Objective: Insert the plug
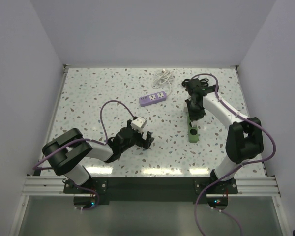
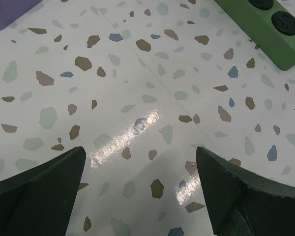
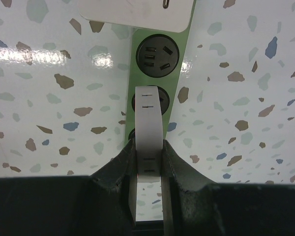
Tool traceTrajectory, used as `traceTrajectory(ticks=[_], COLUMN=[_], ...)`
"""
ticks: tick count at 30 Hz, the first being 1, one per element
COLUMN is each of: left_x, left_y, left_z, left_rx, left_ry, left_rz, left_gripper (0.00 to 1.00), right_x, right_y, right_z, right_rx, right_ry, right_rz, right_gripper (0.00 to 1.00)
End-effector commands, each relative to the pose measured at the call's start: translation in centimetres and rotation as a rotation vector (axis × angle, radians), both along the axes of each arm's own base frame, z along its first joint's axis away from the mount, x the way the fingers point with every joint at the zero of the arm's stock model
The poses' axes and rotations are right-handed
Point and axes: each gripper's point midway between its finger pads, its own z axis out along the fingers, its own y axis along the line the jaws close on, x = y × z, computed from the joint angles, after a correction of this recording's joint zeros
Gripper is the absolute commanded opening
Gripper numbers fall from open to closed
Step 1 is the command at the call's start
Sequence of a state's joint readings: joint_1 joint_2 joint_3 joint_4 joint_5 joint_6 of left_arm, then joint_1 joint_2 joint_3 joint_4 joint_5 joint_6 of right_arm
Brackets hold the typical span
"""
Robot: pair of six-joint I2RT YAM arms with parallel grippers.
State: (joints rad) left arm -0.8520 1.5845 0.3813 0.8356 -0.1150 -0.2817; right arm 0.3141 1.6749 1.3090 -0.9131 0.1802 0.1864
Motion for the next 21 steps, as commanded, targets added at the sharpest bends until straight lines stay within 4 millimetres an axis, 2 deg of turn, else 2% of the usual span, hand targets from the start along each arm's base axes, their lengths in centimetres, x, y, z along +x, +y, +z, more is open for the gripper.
traceTrajectory(ticks=[1,12,21], left_x=[0.66,0.56,0.55], left_y=[-0.51,-0.48,-0.52], left_z=[1.16,1.18,1.01], left_rx=[-0.039,-0.041,-0.039], left_ry=[-0.013,-0.012,-0.007], left_rz=[0.013,0.010,0.009], left_gripper=[1.00,1.00,1.00], right_x=[0.11,-0.22,-0.30], right_y=[-0.11,0.01,0.11], right_z=[0.60,1.49,1.24], right_rx=[-0.014,-0.018,-0.019], right_ry=[-0.015,-0.032,-0.027], right_rz=[-0.023,-0.021,-0.018], right_gripper=[0.00,0.00,0.00])
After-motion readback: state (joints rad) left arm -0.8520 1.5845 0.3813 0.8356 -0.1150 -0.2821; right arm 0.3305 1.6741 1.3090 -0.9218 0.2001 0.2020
